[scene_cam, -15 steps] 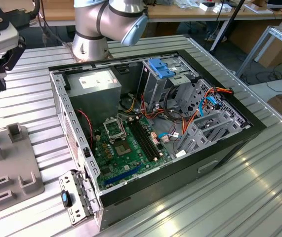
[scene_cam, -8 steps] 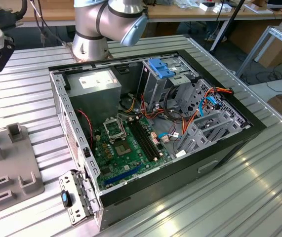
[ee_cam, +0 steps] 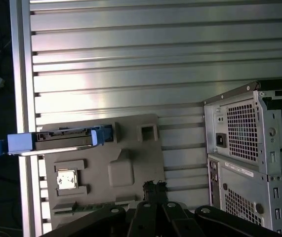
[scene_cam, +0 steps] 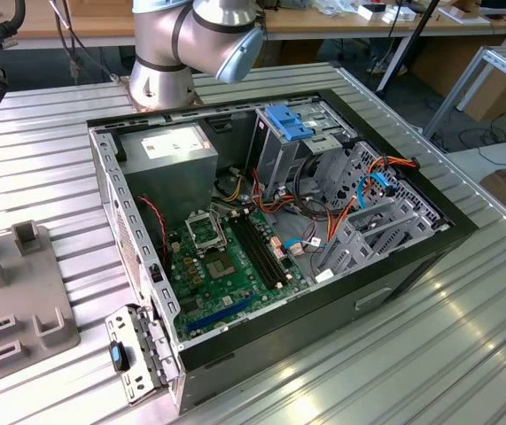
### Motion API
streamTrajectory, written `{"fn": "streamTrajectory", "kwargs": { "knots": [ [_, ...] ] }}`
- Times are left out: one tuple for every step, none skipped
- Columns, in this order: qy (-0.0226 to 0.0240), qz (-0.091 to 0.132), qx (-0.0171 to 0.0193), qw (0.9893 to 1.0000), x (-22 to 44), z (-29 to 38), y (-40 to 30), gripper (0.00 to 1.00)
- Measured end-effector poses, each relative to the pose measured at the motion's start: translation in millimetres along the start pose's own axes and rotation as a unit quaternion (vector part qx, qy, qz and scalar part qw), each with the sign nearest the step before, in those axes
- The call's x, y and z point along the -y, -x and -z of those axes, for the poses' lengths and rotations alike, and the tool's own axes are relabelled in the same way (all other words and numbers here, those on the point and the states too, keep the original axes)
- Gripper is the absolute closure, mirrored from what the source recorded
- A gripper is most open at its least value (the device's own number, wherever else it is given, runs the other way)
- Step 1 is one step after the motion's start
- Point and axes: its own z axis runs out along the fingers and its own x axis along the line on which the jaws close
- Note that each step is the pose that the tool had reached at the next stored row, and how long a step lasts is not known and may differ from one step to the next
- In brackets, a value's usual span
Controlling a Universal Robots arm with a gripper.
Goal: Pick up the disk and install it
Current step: 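Reach for the disk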
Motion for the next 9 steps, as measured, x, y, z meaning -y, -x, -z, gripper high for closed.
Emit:
{"fn": "streamTrajectory", "kwargs": {
  "knots": [
    [0.0000, 0.000, 0.0000, 1.0000, 0.0, 0.0, 0.0, 0.89],
    [0.0000, 0.000, 0.0000, 1.0000, 0.0, 0.0, 0.0, 0.89],
    [0.0000, 0.000, 0.0000, 1.0000, 0.0, 0.0, 0.0, 0.89],
    [0.0000, 0.000, 0.0000, 1.0000, 0.0, 0.0, 0.0, 0.89],
    [0.0000, 0.000, 0.0000, 1.0000, 0.0, 0.0, 0.0, 0.89],
    [0.0000, 0.000, 0.0000, 1.0000, 0.0, 0.0, 0.0, 0.89],
    [0.0000, 0.000, 0.0000, 1.0000, 0.0, 0.0, 0.0, 0.89],
    [0.0000, 0.000, 0.0000, 1.0000, 0.0, 0.0, -0.1, 0.89],
    [0.0000, 0.000, 0.0000, 1.0000, 0.0, 0.0, -0.5, 0.89]
  ]
}}
